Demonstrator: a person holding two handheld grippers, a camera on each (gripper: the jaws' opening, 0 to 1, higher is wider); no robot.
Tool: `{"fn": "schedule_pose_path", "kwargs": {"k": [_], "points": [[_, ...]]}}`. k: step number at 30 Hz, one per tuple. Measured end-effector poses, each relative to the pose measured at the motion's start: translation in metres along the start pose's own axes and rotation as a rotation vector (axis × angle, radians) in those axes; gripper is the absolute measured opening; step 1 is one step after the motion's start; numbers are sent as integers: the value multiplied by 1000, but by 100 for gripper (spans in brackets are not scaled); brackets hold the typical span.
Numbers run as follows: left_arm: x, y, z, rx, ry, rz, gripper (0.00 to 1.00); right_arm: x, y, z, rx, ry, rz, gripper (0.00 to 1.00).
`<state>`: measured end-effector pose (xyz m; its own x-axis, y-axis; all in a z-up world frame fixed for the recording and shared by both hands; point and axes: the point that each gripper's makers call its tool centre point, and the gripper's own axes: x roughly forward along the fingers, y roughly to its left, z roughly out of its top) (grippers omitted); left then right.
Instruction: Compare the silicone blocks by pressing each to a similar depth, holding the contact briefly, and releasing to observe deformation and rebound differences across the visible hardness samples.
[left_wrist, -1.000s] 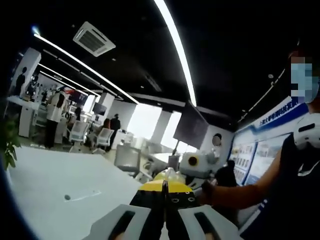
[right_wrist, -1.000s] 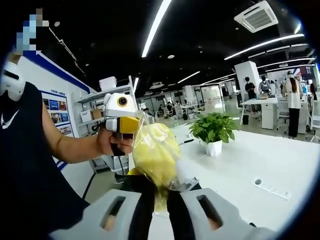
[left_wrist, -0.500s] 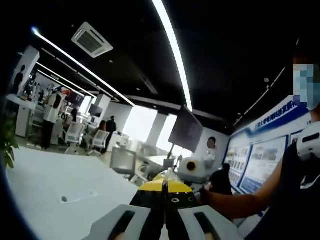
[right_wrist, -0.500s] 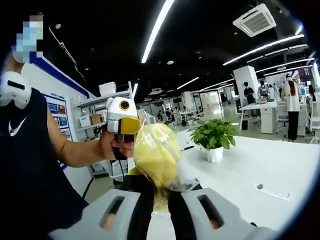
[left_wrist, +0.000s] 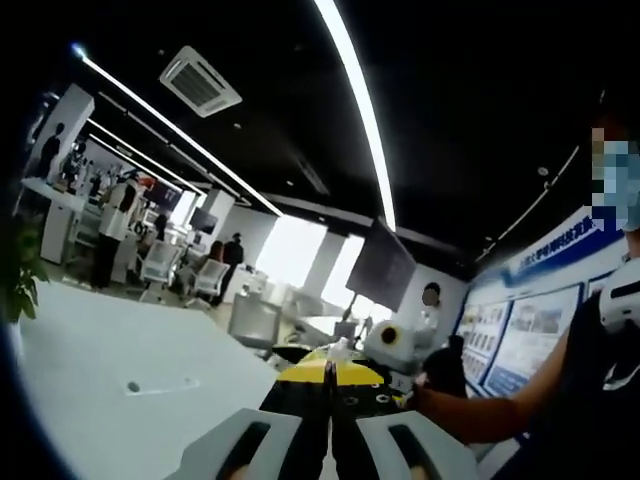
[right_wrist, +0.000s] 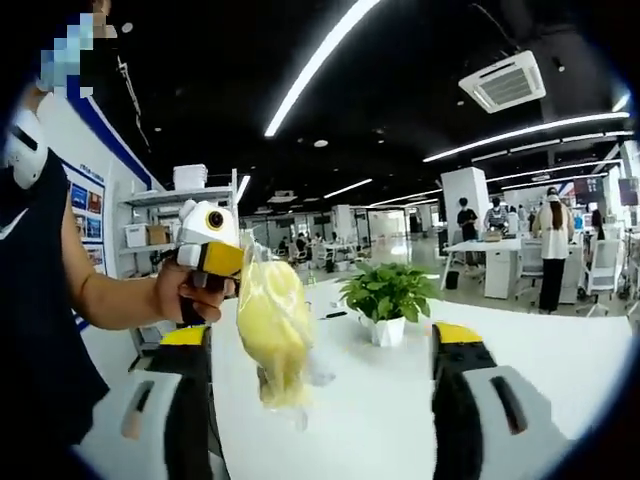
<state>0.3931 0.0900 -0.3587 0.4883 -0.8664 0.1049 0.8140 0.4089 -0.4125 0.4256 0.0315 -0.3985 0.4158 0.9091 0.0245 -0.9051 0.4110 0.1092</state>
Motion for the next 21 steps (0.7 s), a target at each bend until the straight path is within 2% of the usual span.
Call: {"fn": "schedule_pose_path", "kwargs": {"k": [2,3,4,7,12,17,21], "points": [[-2,2,-1,4,-3,12,0,-10,0,-3,-11,6,-4,97],[-3,3,-1,-3,-9,22,0,-16,-4,-9,-42,45,-29,97],[-3,4,-1,-11,-18,28,0,-17,-5,-11,-52,56,-32,97],[-5,8,-3,-36,-41,49,0,-33,-11,-15,-43,49,-54,97],[-5,20,-12,-68,-32,59,0,-61,-28,-25,-55,49,-129,97],[-8,38,-20,-143,-45,69,0,-90,-39,-48,-66,99,-197,97],[-12,51,-28,-181,-55,79,0,-112,-44,-76,-71,158,-237,97]]}}
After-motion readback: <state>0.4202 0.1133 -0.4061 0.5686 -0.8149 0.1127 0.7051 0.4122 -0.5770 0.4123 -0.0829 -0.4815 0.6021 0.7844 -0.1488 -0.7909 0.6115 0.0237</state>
